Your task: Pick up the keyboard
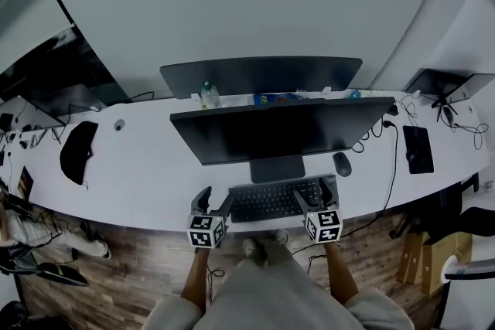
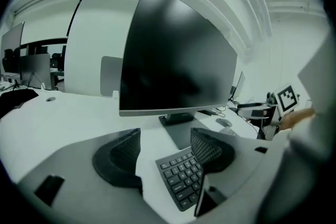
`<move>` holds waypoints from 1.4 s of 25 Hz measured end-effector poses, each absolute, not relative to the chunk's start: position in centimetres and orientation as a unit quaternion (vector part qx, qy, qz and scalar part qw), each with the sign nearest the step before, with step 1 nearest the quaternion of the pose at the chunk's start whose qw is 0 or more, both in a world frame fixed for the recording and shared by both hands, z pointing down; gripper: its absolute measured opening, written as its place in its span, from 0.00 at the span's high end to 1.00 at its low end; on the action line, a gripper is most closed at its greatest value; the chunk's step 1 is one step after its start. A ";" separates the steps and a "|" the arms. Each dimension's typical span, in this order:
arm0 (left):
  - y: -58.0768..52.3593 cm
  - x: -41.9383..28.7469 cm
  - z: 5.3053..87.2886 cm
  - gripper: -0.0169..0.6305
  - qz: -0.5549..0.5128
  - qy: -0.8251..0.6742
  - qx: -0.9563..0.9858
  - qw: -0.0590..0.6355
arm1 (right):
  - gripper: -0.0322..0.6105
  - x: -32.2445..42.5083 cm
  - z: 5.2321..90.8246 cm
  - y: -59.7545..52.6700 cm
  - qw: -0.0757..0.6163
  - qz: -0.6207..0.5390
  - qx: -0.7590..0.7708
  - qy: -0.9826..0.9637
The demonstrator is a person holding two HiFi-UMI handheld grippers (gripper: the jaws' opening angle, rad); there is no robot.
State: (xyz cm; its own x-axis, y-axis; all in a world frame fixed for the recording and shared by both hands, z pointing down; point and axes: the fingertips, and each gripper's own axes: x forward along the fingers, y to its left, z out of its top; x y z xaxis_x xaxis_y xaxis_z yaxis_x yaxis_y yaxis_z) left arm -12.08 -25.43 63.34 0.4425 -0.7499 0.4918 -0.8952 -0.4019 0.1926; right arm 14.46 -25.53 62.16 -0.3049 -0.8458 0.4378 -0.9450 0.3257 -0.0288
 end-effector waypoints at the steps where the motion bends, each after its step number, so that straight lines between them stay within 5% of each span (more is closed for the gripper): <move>1: -25.1 -12.1 63.6 0.55 0.165 -0.501 0.820 0.221 | 0.41 14.5 62.4 -25.2 0.178 0.143 0.563 -0.795; 35: -23.6 -8.0 74.3 0.53 0.209 -0.544 0.741 0.333 | 0.38 27.7 75.6 -25.0 0.254 0.265 0.523 -0.769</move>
